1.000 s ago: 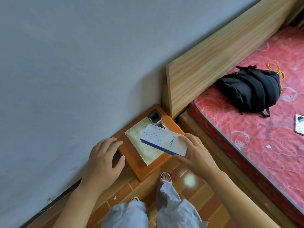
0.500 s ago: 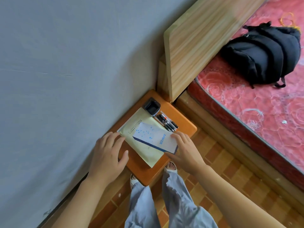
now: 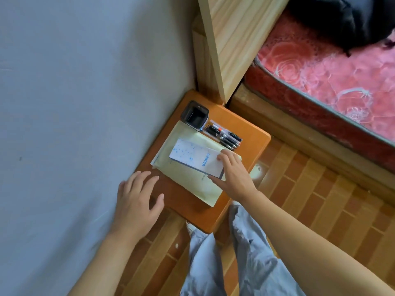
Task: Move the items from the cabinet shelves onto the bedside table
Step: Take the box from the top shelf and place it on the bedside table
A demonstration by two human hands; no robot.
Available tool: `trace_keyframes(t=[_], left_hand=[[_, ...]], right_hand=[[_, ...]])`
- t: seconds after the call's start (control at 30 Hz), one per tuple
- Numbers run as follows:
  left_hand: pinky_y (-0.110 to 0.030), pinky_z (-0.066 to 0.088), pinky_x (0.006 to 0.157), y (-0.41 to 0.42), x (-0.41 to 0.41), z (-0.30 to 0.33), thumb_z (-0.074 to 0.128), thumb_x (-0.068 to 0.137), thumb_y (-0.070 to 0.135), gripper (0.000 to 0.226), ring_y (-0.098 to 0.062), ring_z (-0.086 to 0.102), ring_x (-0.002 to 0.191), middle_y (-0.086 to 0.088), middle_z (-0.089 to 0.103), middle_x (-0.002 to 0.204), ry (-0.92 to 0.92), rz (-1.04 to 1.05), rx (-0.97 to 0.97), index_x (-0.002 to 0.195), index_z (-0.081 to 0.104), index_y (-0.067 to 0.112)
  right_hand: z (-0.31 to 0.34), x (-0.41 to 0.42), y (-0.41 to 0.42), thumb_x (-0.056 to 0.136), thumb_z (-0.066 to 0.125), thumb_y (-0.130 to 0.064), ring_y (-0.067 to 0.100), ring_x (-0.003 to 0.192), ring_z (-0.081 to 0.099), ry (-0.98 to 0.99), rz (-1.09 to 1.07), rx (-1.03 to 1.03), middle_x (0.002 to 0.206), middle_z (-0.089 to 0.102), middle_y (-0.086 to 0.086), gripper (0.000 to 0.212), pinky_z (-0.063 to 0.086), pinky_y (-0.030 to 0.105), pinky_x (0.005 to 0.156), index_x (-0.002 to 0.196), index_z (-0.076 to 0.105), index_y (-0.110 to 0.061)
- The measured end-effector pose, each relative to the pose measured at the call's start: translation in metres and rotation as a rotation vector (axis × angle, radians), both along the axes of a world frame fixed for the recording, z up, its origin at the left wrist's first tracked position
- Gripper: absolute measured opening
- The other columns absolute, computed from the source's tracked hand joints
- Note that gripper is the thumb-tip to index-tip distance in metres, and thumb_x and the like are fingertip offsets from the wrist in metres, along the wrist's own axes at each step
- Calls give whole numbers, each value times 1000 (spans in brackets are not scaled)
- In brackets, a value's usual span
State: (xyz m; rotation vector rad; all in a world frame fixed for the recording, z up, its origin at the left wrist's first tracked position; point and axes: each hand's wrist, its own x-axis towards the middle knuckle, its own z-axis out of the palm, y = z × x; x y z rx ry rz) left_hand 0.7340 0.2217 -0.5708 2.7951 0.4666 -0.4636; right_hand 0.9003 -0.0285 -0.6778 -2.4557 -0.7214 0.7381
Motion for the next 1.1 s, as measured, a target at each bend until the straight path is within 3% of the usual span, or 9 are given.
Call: trace_keyframes(t=[0.23, 0.5, 0.8, 1.1], left_hand=[[-51, 38, 117, -1, 3, -6, 46, 96, 46, 53, -27, 43, 140, -4, 54, 146, 24, -61, -9, 137, 62, 16], [-50, 37, 115, -6, 27, 12, 46, 95, 44, 52, -27, 45, 137, -6, 56, 143, -34, -144, 6, 135, 62, 15], [-48, 39, 112, -19, 44, 76, 46, 95, 44, 52, -28, 48, 135, -7, 57, 140, -120, -142, 48, 134, 63, 14], [-49, 40, 110, -33, 48, 175, 47, 96, 43, 51, -29, 50, 132, -9, 59, 138, -230, -89, 96, 132, 65, 12]], right_hand=[[-31, -12, 2, 89, 76, -53, 22, 137, 41, 20, -103, -4, 152, 41, -2, 67, 46, 41, 115, 140, 44, -23], [-14, -27, -19, 92, 72, -51, 23, 140, 41, 61, -141, -14, 157, 36, -2, 62, 42, 42, 119, 142, 45, -26], [63, -27, -44, 94, 71, -47, 26, 151, 31, -24, -108, -51, 162, 36, 3, 64, 28, 42, 124, 149, 45, -24], [188, 4, -70, 95, 63, -53, 30, 151, 32, -227, 65, -119, 163, 35, 7, 67, 25, 48, 125, 152, 43, -23]])
